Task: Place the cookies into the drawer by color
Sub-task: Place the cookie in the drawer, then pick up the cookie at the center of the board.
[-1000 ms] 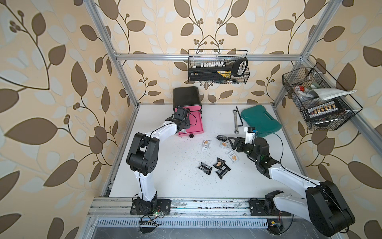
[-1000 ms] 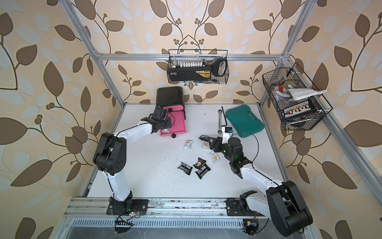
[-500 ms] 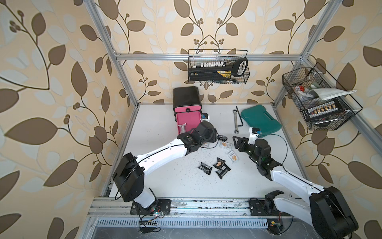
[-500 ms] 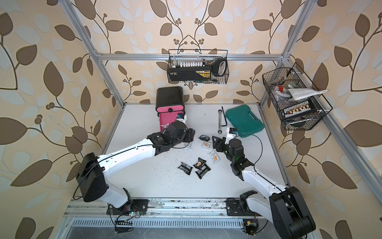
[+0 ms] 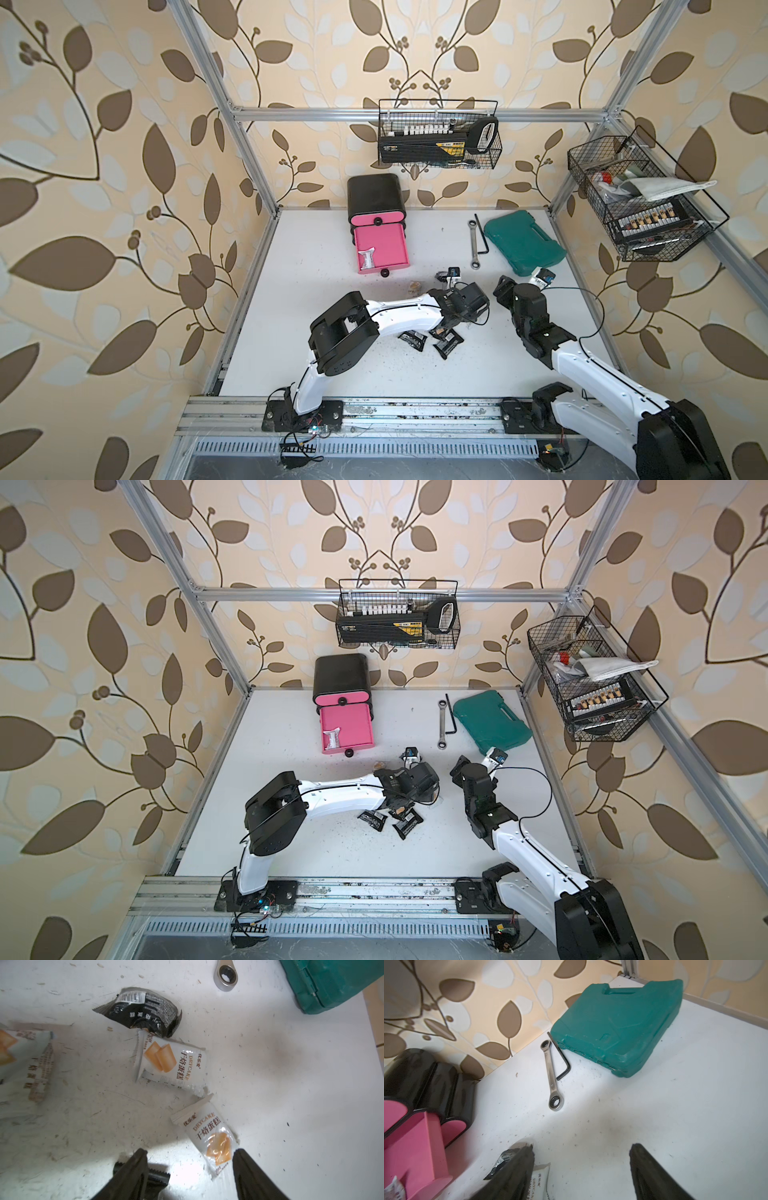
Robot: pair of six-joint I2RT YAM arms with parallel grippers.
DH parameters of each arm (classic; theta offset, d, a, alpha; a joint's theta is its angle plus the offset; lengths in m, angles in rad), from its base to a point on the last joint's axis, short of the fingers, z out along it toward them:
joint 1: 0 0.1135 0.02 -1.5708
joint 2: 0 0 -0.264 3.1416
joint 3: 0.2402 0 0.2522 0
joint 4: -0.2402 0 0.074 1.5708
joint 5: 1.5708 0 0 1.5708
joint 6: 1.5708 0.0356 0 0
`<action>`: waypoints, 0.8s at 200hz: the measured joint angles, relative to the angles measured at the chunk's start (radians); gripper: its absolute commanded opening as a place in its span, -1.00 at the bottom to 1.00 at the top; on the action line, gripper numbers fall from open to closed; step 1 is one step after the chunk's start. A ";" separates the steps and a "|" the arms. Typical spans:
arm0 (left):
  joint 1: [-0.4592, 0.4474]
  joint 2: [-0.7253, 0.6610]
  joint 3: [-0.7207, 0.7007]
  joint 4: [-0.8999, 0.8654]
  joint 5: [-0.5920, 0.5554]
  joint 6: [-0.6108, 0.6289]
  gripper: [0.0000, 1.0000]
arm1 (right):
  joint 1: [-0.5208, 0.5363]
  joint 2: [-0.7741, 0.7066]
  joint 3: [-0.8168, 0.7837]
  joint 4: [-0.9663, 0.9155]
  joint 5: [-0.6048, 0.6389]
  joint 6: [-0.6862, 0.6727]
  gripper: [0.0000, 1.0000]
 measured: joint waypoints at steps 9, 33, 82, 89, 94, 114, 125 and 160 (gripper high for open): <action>0.000 0.024 0.023 0.001 0.001 -0.017 0.68 | 0.000 -0.013 0.000 -0.013 0.017 0.011 0.50; 0.000 0.074 0.056 0.000 0.019 -0.049 0.97 | 0.000 -0.061 -0.012 -0.019 0.043 0.024 0.50; 0.000 0.169 0.158 -0.066 0.027 -0.049 0.87 | 0.000 -0.090 -0.033 -0.024 0.059 0.024 0.50; 0.000 0.186 0.183 -0.084 0.028 -0.042 0.79 | 0.000 -0.091 -0.034 -0.024 0.060 0.024 0.50; 0.001 0.196 0.201 -0.093 0.032 -0.039 0.75 | 0.000 -0.091 -0.034 -0.024 0.062 0.024 0.50; 0.001 0.229 0.257 -0.131 0.051 -0.006 0.59 | 0.000 -0.091 -0.034 -0.024 0.063 0.024 0.50; 0.001 0.243 0.283 -0.157 0.060 0.010 0.48 | 0.000 -0.090 -0.034 -0.024 0.063 0.024 0.50; 0.004 0.267 0.335 -0.226 0.104 0.055 0.29 | 0.000 -0.089 -0.034 -0.024 0.063 0.024 0.50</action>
